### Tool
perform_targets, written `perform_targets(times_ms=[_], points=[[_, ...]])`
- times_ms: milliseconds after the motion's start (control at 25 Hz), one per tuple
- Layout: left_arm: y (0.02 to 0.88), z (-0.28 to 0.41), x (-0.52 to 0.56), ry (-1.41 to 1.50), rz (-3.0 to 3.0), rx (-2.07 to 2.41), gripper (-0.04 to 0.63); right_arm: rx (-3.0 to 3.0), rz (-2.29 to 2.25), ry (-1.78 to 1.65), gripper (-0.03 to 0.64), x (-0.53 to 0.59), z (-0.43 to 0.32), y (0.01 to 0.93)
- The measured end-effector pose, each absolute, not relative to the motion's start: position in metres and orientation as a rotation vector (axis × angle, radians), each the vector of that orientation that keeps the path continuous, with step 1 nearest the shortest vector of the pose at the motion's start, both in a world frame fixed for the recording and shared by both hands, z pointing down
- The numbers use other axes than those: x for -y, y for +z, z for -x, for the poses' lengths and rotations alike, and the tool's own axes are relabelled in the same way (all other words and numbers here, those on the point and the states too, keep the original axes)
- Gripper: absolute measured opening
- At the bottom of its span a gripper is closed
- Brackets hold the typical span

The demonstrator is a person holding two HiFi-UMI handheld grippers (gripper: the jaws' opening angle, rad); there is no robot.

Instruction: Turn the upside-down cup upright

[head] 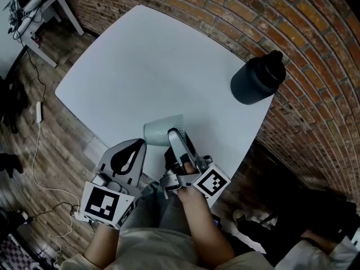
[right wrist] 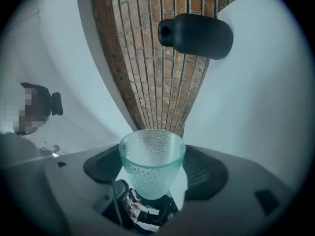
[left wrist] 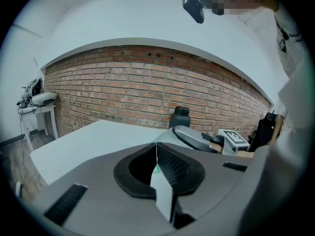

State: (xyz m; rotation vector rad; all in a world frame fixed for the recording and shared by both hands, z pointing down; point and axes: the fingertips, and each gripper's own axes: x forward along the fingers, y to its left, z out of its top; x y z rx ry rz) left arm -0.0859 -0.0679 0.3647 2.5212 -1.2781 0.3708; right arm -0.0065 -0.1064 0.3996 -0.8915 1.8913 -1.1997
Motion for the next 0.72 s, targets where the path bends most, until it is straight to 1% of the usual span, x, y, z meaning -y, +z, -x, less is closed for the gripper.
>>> perform_targets(times_ms=[200, 240, 280, 320, 400, 520, 600, 720], points=[[0.374, 0.085, 0.068, 0.417, -2.561, 1.185, 0.017, -1.876, 0.866, -1.215, 0.371, 0.105, 0.004, 0.401], [0.375, 0.082, 0.067, 0.446, -2.579, 1.159, 0.054, -1.876, 0.865, -1.218, 0.373, 0.105, 0.004, 0.401], [0.376, 0.079, 0.067, 0.48, -2.603, 1.132, 0.134, -1.877, 0.864, -1.22, 0.371, 0.105, 0.004, 0.401], [0.378, 0.076, 0.067, 0.521, -2.634, 1.106, 0.183, -1.879, 0.863, -1.221, 0.371, 0.105, 0.003, 0.401], [0.383, 0.071, 0.067, 0.642, -2.709, 1.066, 0.224, -1.885, 0.862, -1.225, 0.371, 0.105, 0.004, 0.401], [0.396, 0.067, 0.068, 0.929, -2.809, 1.015, 0.279, -1.891, 0.86, -1.232, 0.371, 0.103, 0.007, 0.401], [0.4, 0.064, 0.07, 1.054, -2.851, 0.991, 0.285, -1.888, 0.86, -1.238, 0.371, 0.102, 0.007, 0.402], [0.403, 0.058, 0.07, 1.129, -2.89, 0.944, 0.29, -1.884, 0.862, -1.249, 0.371, 0.101, 0.006, 0.404]])
